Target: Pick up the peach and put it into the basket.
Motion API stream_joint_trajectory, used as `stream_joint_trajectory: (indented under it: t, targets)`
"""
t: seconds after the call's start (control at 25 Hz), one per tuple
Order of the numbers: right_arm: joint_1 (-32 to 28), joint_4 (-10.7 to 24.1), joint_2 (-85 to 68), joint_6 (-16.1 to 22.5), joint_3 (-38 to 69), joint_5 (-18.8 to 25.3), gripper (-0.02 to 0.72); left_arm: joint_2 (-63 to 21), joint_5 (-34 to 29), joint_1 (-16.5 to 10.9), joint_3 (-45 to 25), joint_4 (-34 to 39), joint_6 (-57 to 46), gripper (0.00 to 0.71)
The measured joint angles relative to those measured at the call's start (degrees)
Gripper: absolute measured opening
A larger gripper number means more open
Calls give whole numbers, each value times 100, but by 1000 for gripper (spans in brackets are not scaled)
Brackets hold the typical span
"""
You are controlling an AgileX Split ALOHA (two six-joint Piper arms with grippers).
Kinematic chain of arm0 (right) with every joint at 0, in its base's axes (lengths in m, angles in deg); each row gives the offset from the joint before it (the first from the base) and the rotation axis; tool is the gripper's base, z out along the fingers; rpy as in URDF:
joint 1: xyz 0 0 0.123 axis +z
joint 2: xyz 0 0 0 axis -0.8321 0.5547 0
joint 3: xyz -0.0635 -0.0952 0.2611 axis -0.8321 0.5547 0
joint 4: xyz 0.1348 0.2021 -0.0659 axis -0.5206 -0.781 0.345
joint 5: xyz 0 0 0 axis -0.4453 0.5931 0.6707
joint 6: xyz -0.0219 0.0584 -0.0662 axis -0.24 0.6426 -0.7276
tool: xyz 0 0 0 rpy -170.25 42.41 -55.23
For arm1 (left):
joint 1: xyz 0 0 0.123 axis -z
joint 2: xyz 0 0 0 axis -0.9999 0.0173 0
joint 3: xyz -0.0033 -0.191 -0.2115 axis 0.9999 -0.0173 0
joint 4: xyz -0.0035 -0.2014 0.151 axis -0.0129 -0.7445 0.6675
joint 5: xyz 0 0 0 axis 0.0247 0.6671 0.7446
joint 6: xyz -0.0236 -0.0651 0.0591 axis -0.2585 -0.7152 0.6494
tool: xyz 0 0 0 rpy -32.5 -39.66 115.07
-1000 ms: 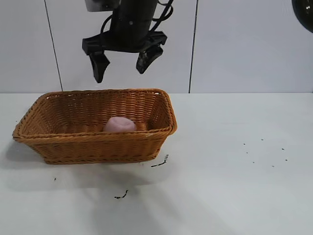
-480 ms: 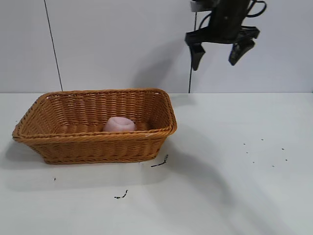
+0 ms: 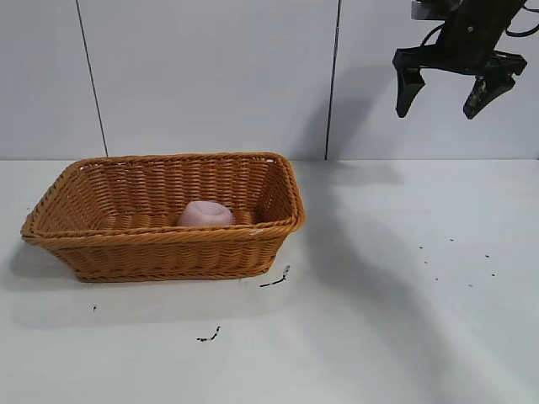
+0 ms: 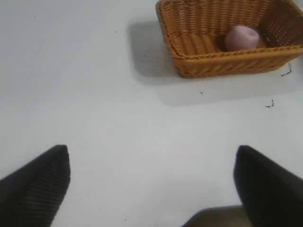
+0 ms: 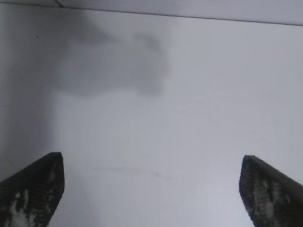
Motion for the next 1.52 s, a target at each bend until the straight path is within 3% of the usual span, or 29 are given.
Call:
stream_joint_trajectory:
  t: [0.76,1.0,1.2,1.52]
  targets:
    - [0,36,-6648,0,6078,11,690,0,0,0,0,0,0,692]
    - [0,36,-8939,0,7851,-618,690,0,0,0,0,0,0,692]
    - [0,36,-10731,5,8781,-977,690,0,0,0,0,0,0,692]
    - [0,36,-12061,5,8832,-1123,690,0,0,0,0,0,0,692]
